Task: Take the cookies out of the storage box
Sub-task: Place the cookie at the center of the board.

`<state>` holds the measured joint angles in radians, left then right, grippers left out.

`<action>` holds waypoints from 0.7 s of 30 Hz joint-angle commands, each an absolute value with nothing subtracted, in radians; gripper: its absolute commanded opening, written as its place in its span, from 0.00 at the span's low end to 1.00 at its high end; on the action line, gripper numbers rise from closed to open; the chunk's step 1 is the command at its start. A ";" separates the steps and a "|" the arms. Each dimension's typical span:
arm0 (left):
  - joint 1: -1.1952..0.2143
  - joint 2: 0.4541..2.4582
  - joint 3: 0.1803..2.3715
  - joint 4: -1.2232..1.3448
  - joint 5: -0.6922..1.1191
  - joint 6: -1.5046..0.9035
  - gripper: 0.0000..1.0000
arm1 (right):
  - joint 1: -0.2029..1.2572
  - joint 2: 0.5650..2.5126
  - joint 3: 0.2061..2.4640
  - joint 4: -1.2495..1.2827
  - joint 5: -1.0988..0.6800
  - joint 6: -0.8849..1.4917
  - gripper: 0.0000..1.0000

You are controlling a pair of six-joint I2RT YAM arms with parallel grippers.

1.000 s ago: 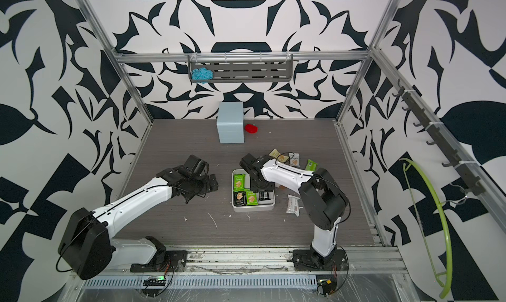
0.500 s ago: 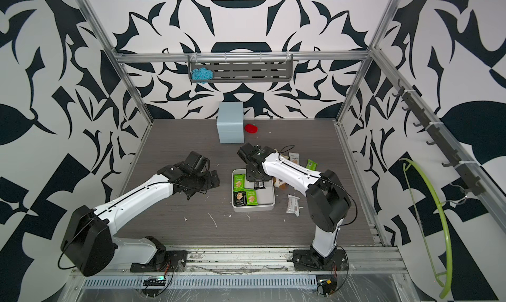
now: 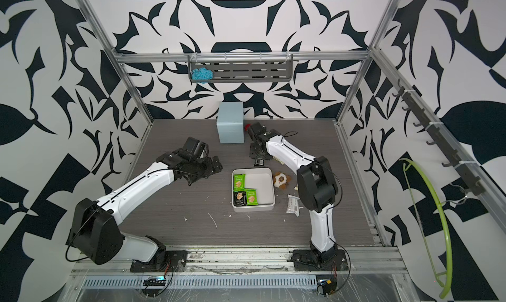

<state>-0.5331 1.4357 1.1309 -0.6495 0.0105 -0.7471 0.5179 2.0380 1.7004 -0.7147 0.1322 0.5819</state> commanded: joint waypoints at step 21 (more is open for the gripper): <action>-0.537 1.460 1.111 -0.754 0.062 -0.739 0.98 | 0.448 2.372 2.074 -0.791 0.130 0.535 0.54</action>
